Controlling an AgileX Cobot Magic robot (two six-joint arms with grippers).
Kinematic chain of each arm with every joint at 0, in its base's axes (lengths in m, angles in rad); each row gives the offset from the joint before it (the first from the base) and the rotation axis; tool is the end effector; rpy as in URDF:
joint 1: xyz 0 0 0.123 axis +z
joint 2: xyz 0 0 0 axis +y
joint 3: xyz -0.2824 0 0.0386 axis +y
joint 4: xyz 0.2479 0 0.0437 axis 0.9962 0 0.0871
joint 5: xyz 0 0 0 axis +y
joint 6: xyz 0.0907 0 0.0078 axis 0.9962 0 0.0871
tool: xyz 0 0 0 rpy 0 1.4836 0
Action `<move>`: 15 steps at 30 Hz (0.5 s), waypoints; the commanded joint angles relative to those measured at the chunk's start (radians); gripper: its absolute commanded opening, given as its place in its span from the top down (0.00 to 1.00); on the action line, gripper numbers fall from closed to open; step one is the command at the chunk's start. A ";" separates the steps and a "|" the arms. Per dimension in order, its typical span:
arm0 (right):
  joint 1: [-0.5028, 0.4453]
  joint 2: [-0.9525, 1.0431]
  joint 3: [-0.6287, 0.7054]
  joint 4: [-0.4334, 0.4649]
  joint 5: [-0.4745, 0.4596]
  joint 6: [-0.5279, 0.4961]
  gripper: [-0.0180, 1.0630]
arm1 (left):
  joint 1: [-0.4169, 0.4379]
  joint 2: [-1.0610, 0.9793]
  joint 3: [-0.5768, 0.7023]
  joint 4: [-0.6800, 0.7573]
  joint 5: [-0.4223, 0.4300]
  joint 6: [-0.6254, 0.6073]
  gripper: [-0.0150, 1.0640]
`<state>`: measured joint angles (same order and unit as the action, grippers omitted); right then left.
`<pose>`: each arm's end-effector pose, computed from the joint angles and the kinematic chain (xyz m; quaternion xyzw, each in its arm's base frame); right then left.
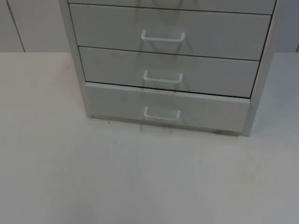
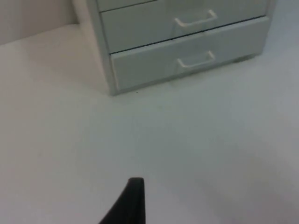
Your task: Open the drawer with the left hand, place the block into the drawer with the right hand, then close the drawer with the left hand.
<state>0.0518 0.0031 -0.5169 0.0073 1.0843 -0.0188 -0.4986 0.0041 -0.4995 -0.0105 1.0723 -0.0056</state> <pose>-0.0073 0.0002 0.2800 -0.0304 0.8552 0.0122 0.5172 -0.0045 0.0015 0.2761 0.2094 0.8314 -0.1334 0.4970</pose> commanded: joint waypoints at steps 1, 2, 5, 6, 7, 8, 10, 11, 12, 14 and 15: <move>0.001 -0.003 0.001 0.001 -0.007 0.003 0.01 | 0.051 -0.004 0.005 -0.007 0.002 -0.002 0.01; 0.001 -0.003 0.001 0.001 -0.007 0.003 0.01 | 0.110 -0.004 0.005 -0.007 0.002 -0.002 0.01; 0.001 -0.003 0.001 0.001 -0.007 0.003 0.01 | 0.217 -0.004 0.005 -0.007 0.002 -0.002 0.01; 0.001 -0.003 0.001 0.001 -0.007 0.003 0.01 | 0.217 -0.004 0.005 -0.007 0.002 -0.002 0.01; 0.001 -0.003 0.001 0.001 -0.007 0.003 0.01 | 0.253 -0.004 0.005 -0.007 0.002 -0.002 0.01; 0.001 -0.003 0.001 0.001 -0.007 0.003 0.01 | 0.288 -0.004 0.005 -0.007 0.002 -0.002 0.01; 0.001 -0.003 0.001 0.001 -0.007 0.003 0.01 | 0.346 -0.004 0.005 -0.007 0.002 -0.002 0.01; 0.001 -0.003 0.001 0.001 -0.007 0.003 0.01 | 0.375 -0.004 0.005 -0.007 0.002 -0.002 0.01; 0.001 -0.003 0.001 0.001 -0.007 0.003 0.01 | 0.375 -0.004 0.005 -0.007 0.002 -0.002 0.01; 0.001 -0.003 0.001 0.001 -0.007 0.003 0.01 | 0.421 -0.004 0.005 -0.007 0.002 -0.002 0.01; 0.001 -0.003 0.001 0.001 -0.007 0.003 0.01 | 0.442 -0.004 0.005 -0.007 0.002 -0.002 0.01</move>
<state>0.0518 0.0031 -0.5169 0.0073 1.0843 -0.0188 -0.0752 0.0041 -0.4995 -0.0105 1.0723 -0.0056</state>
